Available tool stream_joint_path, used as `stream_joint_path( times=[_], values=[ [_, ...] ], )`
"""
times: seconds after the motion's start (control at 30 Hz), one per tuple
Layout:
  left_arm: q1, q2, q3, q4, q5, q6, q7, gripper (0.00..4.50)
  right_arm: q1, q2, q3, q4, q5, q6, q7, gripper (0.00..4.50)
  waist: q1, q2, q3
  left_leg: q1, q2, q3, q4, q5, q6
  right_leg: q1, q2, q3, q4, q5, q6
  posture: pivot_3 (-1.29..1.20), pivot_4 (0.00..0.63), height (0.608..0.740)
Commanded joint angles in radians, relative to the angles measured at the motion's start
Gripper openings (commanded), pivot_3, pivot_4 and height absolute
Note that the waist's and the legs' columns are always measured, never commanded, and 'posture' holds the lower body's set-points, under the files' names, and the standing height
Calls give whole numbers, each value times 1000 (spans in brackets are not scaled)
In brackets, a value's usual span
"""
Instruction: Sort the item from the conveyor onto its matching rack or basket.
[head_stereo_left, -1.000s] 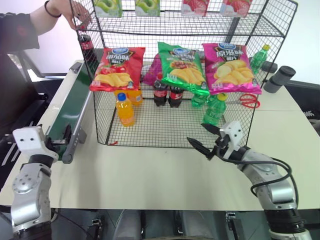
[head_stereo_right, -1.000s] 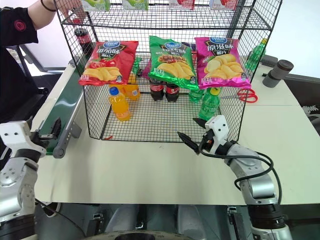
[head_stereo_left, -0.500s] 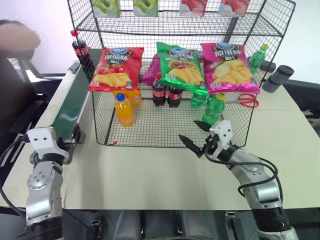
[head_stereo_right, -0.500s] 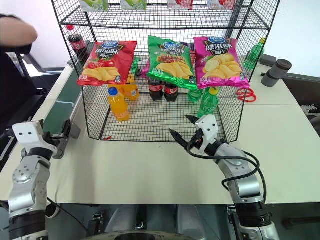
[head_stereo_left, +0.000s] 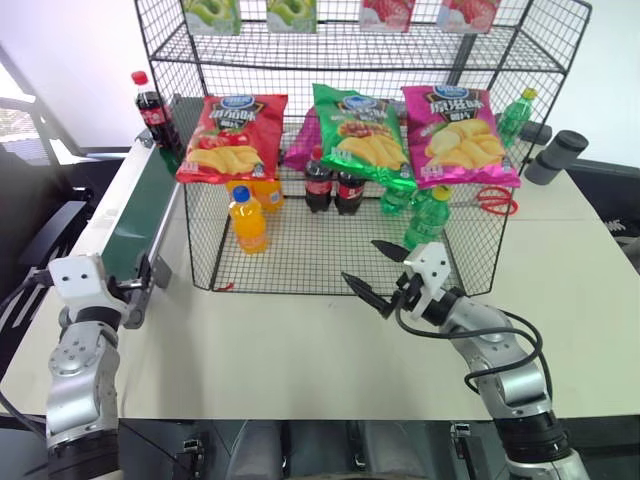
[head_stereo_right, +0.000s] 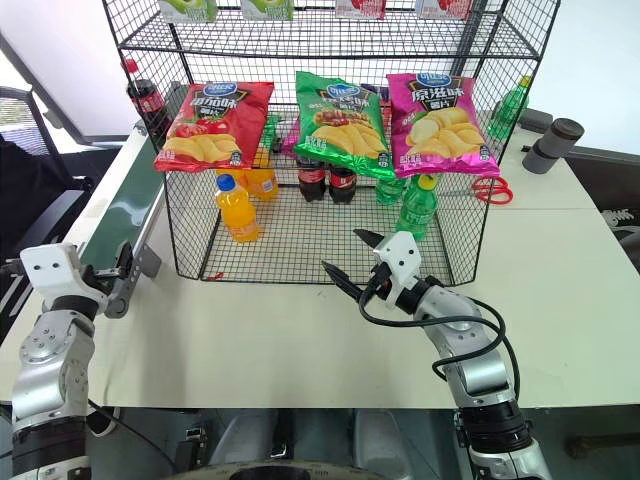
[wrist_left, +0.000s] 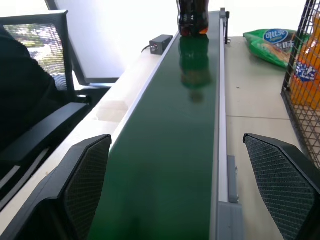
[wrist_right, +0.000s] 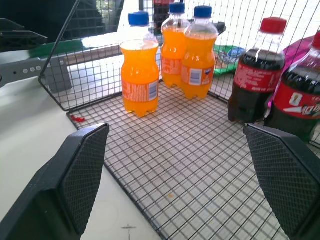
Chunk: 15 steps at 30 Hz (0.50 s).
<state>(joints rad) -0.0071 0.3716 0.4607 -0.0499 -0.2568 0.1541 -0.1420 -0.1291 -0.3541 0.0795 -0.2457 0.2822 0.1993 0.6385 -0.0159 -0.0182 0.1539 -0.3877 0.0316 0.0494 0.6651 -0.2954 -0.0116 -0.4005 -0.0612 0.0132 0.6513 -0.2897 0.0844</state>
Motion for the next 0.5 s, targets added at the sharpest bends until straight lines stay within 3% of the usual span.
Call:
stream_joint_path(
  times=[0.03, 0.5],
  values=[
    [7, 16, 30, -18, 1, -60, -10, 4500, -14, 1, -19, -19, 61, 58, 11, 4465, 1, 0, 0, 0, 0, 0, 0, 0, 0, 0, 0, 0, 0, 0, 0, 0, 150, 740],
    [-40, -6, 5, 30, 15, -56, 33, 4500, 44, -3, -7, -54, 80, 42, 51, 4465, 2, 0, 0, -2, 0, 0, -1, 0, 0, -2, -2, 0, 0, 0, 0, 0, 150, 740]
  ],
)
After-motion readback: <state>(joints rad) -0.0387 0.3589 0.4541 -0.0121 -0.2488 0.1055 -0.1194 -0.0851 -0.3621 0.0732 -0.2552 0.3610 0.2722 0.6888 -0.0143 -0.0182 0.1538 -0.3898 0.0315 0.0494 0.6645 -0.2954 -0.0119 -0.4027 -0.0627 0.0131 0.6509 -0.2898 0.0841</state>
